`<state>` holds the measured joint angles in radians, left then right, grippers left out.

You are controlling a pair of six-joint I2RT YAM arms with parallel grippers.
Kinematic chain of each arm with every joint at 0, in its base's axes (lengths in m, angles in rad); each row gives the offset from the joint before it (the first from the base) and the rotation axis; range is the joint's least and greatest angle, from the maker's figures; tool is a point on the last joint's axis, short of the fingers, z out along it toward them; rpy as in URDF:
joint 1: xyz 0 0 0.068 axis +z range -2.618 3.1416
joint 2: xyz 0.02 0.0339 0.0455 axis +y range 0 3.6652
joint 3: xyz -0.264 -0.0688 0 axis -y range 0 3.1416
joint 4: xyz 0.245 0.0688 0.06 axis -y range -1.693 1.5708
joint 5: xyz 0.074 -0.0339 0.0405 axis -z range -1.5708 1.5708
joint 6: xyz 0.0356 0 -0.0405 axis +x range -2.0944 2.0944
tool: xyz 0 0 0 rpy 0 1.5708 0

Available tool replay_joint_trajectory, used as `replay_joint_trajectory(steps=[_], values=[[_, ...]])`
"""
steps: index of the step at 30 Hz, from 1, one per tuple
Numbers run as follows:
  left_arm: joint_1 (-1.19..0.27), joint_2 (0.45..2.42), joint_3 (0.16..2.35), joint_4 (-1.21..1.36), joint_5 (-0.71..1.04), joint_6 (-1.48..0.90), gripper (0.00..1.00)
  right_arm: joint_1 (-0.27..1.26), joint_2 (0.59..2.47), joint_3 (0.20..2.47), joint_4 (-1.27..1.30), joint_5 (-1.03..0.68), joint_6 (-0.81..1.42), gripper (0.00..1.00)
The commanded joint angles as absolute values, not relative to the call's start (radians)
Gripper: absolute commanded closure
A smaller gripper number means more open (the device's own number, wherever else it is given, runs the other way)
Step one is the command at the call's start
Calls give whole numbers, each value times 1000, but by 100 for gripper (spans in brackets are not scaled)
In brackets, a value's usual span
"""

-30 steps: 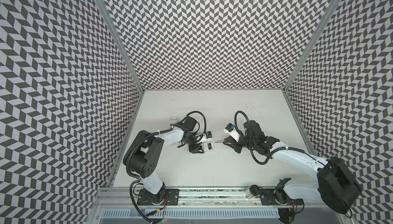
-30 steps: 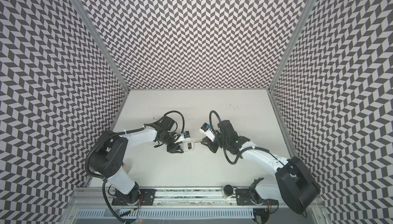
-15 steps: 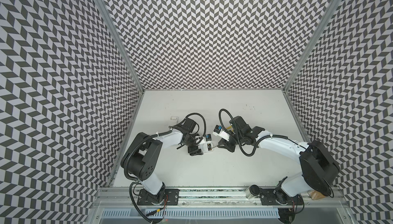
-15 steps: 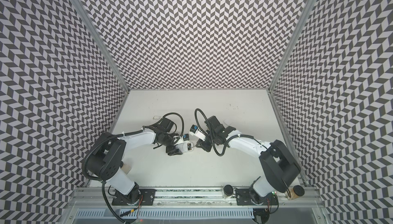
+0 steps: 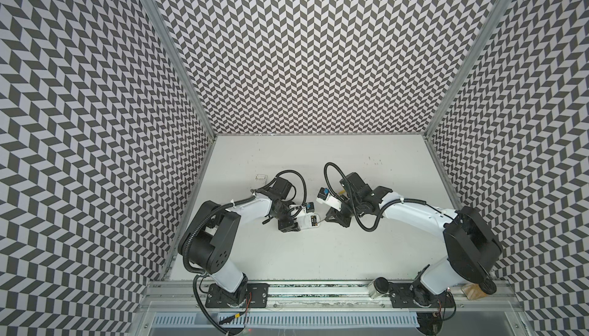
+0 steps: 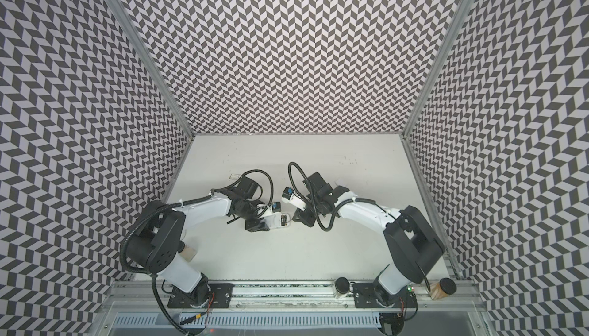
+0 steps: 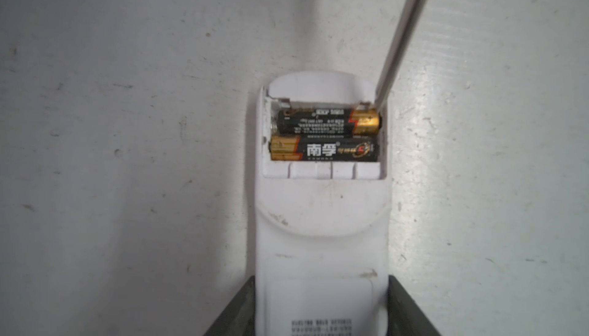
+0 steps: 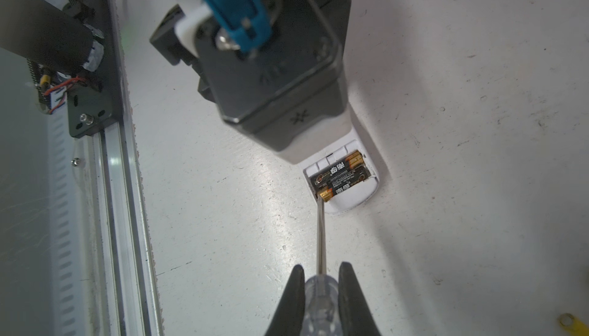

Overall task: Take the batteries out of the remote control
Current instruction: 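Insert the screwdriver tip with the right gripper beside the batteries in the compartment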

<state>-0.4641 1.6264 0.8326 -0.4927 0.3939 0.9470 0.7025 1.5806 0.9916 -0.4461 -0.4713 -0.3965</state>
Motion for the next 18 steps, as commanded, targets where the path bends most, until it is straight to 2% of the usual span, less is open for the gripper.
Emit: replay_joint_trajectory(steps=[1,18], values=[[-468,1633,820,-567,385,955,45,712,1604,1023,-442,-478,-418,100],[-473,1645,819,-557,395,952,48,715,1616,1007,-412,-494,-384,100]])
